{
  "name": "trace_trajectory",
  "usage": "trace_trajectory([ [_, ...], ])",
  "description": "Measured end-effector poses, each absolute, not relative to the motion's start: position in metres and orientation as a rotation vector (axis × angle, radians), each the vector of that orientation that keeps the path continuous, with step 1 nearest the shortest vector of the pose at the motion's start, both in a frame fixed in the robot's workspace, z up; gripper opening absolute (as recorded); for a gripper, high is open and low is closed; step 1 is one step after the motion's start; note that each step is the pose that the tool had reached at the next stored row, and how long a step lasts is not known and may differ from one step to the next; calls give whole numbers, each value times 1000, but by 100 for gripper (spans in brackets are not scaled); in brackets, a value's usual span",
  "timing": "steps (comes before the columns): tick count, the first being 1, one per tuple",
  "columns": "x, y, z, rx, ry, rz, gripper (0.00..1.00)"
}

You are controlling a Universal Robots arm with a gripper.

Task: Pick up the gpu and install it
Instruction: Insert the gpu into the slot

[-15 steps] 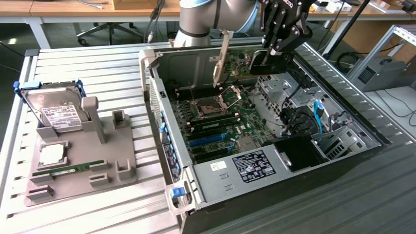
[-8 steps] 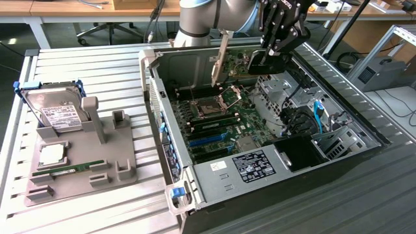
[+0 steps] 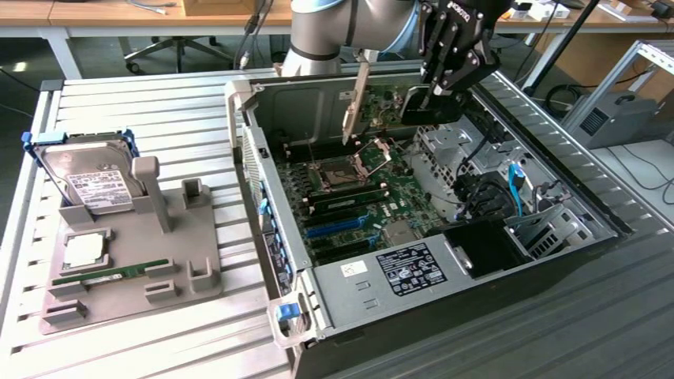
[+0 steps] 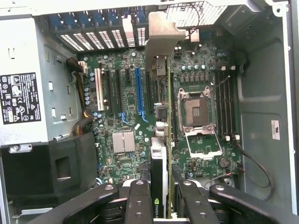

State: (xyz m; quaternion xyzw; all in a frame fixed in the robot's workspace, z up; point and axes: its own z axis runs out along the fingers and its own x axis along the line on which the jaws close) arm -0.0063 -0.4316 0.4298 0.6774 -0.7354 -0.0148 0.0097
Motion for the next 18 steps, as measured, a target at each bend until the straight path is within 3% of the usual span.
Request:
trace_trajectory([
  [18, -7, -432, 415, 2117, -2296, -45, 27],
])
